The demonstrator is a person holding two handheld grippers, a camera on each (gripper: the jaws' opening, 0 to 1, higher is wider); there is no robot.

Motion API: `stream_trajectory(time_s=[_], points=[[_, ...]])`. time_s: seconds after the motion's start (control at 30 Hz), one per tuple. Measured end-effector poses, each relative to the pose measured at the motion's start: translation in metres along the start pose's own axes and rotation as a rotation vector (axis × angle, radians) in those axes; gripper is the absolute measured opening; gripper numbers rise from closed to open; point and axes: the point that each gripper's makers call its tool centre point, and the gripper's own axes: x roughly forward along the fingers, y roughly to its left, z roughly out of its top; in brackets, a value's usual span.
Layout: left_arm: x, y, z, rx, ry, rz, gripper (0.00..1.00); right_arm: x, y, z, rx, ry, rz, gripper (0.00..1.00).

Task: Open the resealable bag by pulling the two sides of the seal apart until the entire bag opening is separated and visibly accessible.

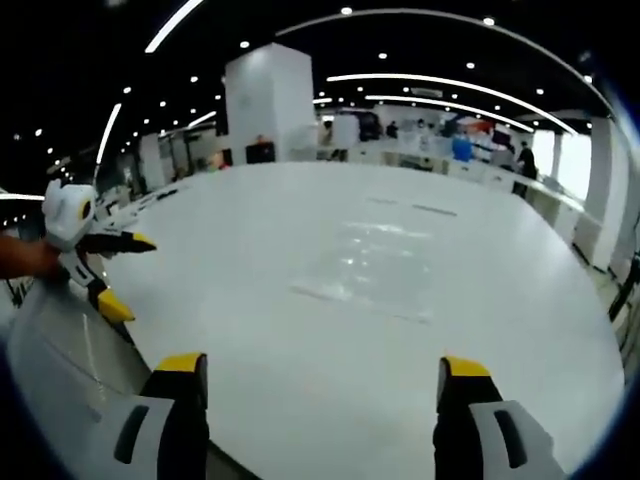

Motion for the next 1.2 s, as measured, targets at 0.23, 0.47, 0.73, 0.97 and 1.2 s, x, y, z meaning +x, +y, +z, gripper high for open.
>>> stream_trajectory(time_s=[0.23,0.47,0.73,0.97,1.2], points=[[0.001,0.000,-0.002,-0.015,0.012,-0.001,0.91,0.001,0.000,-0.003,0.004,0.013,0.004,0.94],[0.000,0.001,-0.001,-0.026,0.007,0.006,0.91,-0.001,-0.001,-0.002,0.003,0.011,-0.002,0.94],[0.001,0.000,-0.004,-0.032,0.018,-0.001,0.90,0.000,-0.004,-0.007,0.000,0.035,-0.014,0.94],[0.001,0.002,-0.003,-0.038,0.015,0.004,0.90,0.000,-0.004,-0.009,0.001,0.045,-0.014,0.94],[0.000,0.001,-0.003,-0.033,0.014,0.006,0.90,0.000,-0.004,-0.010,-0.001,0.051,-0.015,0.94]])
